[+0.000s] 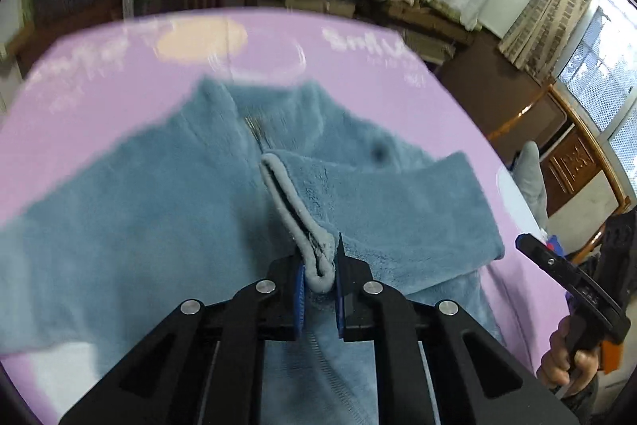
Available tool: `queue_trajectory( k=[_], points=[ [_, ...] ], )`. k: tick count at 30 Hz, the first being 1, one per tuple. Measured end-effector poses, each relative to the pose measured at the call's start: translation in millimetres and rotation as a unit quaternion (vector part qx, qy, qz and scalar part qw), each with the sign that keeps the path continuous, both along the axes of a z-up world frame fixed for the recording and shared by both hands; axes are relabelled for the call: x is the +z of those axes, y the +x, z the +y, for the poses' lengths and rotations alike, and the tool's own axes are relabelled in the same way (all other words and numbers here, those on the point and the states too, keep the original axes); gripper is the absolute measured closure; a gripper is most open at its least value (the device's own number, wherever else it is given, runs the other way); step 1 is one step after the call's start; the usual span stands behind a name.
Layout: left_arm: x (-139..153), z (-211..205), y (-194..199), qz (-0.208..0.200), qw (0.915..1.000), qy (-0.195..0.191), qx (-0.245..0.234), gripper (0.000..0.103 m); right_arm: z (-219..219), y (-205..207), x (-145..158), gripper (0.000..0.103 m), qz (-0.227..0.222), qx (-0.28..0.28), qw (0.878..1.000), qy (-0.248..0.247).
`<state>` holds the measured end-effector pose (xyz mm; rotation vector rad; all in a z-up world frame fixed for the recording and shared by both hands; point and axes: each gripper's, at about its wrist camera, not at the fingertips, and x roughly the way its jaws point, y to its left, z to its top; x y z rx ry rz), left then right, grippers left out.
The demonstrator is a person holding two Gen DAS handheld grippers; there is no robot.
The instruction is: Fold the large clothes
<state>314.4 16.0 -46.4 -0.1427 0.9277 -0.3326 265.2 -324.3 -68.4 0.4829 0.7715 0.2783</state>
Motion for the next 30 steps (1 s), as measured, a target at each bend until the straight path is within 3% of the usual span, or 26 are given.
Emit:
queue_trajectory(
  k=[6,11,13,15,17,19,21,25,30],
  points=[
    [13,35,-11,-0.026,0.9983,0.042,0.031,0.091,43,22,8,0.083,0.000,0.057,0.998,-0.019],
    [-19,61,-12,0.000,0.9962,0.066,0.056,0.089,75,45,-10,0.089,0.038,0.082,0.994,-0.059],
    [-38,67,-9,0.018,0.9948,0.080,0.061,0.083,76,54,-30,0.092,0.081,0.086,0.992,-0.054],
    [-48,73,-8,0.025,0.9950,0.071,0.065,0.077,72,56,-38,0.096,0.089,0.090,0.991,-0.047],
    [-48,76,-9,0.015,0.9951,0.071,0.068,0.072,68,59,-38,0.097,0.098,0.093,0.990,-0.040],
    [-46,81,-9,0.015,0.9940,0.072,0.080,0.060,66,59,-38,0.098,0.100,0.094,0.990,-0.038],
    [-41,93,-13,0.015,0.9929,0.065,0.099,0.054,66,57,-34,0.098,0.100,0.086,0.990,-0.038],
    [-28,120,-21,0.009,0.9903,0.035,0.134,0.050,76,57,-11,0.092,0.065,0.080,0.993,-0.051],
    [-31,127,-18,0.014,0.9884,0.049,0.143,0.050,103,78,0,0.092,0.055,0.107,0.991,-0.053]
  ],
)
